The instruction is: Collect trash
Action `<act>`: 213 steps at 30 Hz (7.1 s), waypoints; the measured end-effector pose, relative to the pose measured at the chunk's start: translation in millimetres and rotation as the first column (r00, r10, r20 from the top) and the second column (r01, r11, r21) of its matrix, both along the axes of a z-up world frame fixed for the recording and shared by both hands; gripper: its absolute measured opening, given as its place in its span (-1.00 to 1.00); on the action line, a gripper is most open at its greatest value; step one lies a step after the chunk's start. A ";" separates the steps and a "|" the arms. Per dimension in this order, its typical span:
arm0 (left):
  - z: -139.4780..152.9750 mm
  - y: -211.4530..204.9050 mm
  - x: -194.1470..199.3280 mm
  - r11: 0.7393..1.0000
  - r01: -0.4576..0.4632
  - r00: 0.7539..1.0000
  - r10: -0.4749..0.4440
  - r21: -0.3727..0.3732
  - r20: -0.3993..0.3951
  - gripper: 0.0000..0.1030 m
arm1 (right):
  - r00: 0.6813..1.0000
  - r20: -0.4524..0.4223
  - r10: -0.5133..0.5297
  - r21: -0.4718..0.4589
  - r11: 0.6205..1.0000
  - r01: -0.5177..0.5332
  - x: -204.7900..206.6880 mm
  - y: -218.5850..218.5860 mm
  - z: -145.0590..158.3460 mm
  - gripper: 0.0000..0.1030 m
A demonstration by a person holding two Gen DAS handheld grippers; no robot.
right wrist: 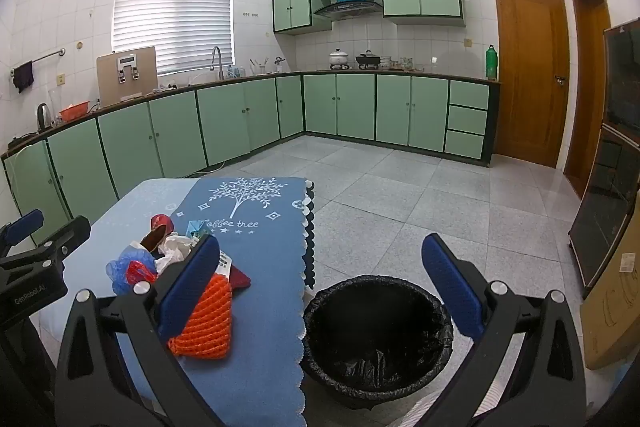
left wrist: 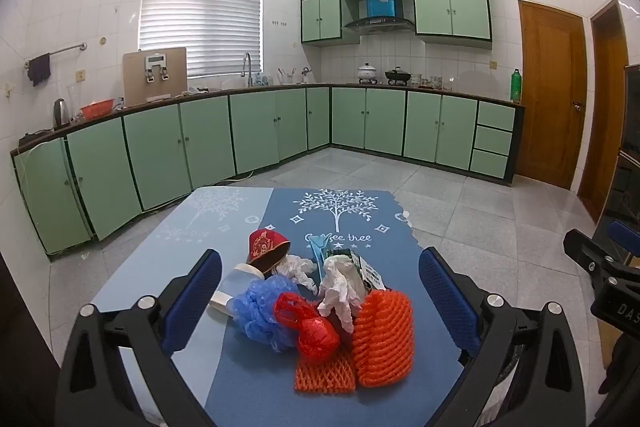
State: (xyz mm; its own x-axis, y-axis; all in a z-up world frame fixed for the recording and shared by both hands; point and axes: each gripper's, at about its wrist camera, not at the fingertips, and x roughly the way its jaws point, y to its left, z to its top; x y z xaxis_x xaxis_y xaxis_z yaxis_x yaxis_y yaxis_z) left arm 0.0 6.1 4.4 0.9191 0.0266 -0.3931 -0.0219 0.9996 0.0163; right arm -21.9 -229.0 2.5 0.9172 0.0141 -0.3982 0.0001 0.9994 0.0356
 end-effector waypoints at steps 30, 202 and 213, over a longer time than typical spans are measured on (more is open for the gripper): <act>-55.8 54.4 33.4 0.996 -0.082 0.989 0.085 0.026 -0.124 0.88 | 0.994 -0.062 0.089 0.001 0.996 -0.089 34.7 36.3 -42.3 0.90; -110.3 71.1 81.1 0.999 0.028 0.988 -0.032 -0.026 -0.152 0.51 | 0.973 -0.088 0.213 0.093 0.974 -0.205 101.1 72.9 -93.5 0.77; -139.5 74.5 104.9 0.997 0.044 0.975 -0.055 -0.059 -0.215 0.03 | 0.951 -0.105 0.290 0.073 0.956 -0.283 100.3 96.9 -91.6 0.51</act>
State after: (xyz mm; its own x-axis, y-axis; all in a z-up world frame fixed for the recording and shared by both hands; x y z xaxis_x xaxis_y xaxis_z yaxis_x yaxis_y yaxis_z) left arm 104.9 80.5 -135.1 0.8115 -0.0431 -0.5828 0.0258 0.9990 -0.0378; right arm 78.4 -132.1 -89.1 0.8199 0.2952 -0.4904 -0.2786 0.9542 0.1086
